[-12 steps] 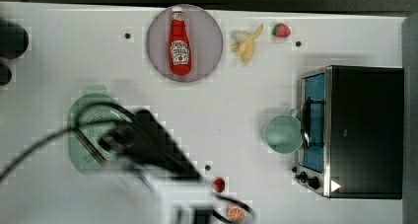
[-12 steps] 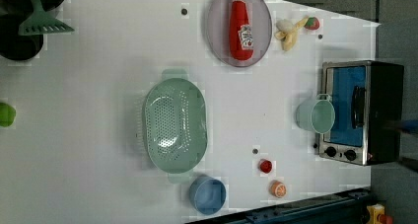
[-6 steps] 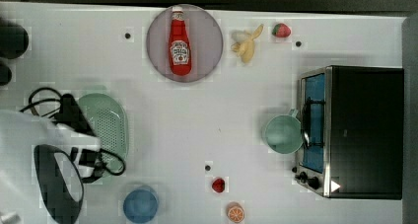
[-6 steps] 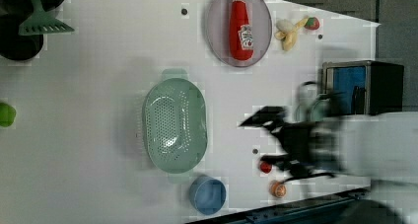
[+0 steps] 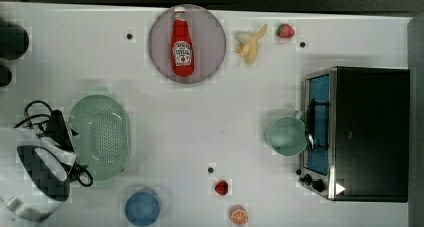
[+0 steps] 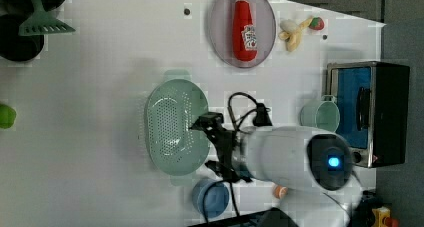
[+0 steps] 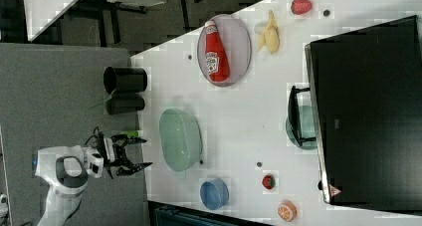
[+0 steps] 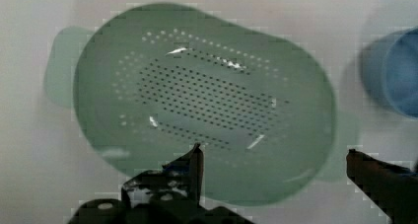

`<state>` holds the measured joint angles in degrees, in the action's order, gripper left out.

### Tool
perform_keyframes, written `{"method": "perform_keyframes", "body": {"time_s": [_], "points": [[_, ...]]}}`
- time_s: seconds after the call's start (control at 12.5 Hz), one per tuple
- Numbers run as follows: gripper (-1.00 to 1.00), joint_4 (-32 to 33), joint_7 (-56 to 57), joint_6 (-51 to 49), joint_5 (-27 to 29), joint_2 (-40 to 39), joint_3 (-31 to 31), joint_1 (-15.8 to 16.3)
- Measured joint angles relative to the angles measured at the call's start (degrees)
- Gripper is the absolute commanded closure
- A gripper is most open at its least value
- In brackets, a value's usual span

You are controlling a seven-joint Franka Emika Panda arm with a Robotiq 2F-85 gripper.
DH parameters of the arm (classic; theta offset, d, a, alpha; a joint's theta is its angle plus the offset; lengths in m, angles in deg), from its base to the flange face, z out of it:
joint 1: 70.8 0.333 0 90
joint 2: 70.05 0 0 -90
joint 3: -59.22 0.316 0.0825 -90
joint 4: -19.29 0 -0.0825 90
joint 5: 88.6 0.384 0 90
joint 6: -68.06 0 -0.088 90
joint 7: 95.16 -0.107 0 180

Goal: Drag strainer left to right.

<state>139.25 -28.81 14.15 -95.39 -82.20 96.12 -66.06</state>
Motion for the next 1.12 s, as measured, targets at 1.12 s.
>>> {"method": "perform_keyframes", "body": {"time_s": [1.12], "points": [[-1.00,1.6,-12.6,21.4,-6.3,-22.6,-15.2,4.6]]}}
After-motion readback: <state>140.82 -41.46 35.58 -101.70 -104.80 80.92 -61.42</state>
